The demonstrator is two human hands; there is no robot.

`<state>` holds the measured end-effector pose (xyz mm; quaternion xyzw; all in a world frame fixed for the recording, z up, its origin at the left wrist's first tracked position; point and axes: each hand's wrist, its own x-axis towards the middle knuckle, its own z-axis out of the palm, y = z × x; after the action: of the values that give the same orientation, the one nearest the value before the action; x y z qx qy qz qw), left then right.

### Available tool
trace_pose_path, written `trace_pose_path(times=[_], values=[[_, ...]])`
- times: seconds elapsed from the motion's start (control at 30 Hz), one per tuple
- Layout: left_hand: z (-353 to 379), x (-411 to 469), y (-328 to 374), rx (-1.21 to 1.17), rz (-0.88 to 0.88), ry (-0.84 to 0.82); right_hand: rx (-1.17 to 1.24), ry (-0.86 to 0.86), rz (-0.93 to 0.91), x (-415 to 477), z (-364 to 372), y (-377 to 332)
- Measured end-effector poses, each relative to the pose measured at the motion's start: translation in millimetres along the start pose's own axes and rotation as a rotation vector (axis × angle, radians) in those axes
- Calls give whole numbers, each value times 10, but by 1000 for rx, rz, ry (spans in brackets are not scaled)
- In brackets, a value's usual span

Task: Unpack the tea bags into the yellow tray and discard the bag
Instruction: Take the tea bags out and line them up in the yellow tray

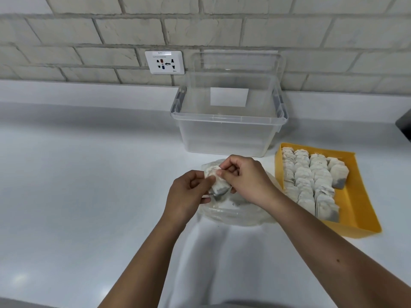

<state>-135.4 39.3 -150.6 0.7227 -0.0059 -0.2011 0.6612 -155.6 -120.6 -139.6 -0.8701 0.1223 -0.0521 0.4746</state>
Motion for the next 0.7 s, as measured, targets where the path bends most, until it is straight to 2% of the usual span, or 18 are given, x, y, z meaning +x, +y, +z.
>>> trace_pose_path(times=[0.13, 0.23, 0.3, 0.5, 0.57, 0.7], values=[[-45, 82, -78, 56, 44, 89, -1, -99, 98, -25, 39, 102], [-65, 110, -115, 46, 45, 109, -325, -291, 102, -54, 136, 229], [-57, 115, -131, 31, 38, 111, -484, -337, 68, -43, 206, 273], [-54, 119, -117, 20, 9, 72, -542, -286, 73, 25, 324, 268], [-65, 123, -112, 26, 8, 74, -508, -293, 75, 32, 288, 268], [-94, 132, -94, 13, 5, 89, -424, -198, 89, -79, 61, 252]])
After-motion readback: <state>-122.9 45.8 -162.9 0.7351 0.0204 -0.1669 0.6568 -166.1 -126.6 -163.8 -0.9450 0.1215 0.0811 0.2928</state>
